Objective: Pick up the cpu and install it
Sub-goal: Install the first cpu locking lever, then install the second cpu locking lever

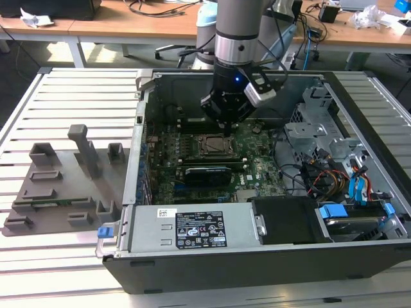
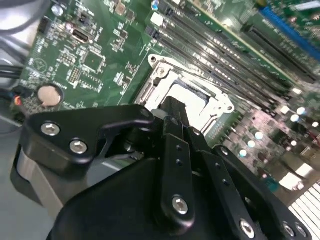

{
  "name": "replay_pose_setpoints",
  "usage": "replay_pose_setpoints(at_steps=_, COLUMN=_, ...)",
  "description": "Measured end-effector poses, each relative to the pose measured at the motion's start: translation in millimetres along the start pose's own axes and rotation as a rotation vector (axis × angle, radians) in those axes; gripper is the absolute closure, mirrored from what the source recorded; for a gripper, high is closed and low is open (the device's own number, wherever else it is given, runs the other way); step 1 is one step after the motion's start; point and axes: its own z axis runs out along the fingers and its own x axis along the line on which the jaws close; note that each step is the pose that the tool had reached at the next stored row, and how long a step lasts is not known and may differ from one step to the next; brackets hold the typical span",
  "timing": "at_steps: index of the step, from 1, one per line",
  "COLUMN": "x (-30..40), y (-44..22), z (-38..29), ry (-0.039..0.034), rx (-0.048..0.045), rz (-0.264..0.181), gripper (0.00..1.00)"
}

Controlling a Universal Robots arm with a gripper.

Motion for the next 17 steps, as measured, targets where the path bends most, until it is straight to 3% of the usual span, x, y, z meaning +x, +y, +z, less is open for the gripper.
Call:
replay_pose_setpoints(at_steps=4, x=0.0, y=-1.2, z=-8.3, ry=-0.0001, rx=0.0001, rz=0.000, gripper=0.89)
replay_pose_setpoints(at_steps=17, x=0.0, y=-1.9, z=-8.9, ry=0.0001, rx=0.0011, rz=0.000, gripper=0.89)
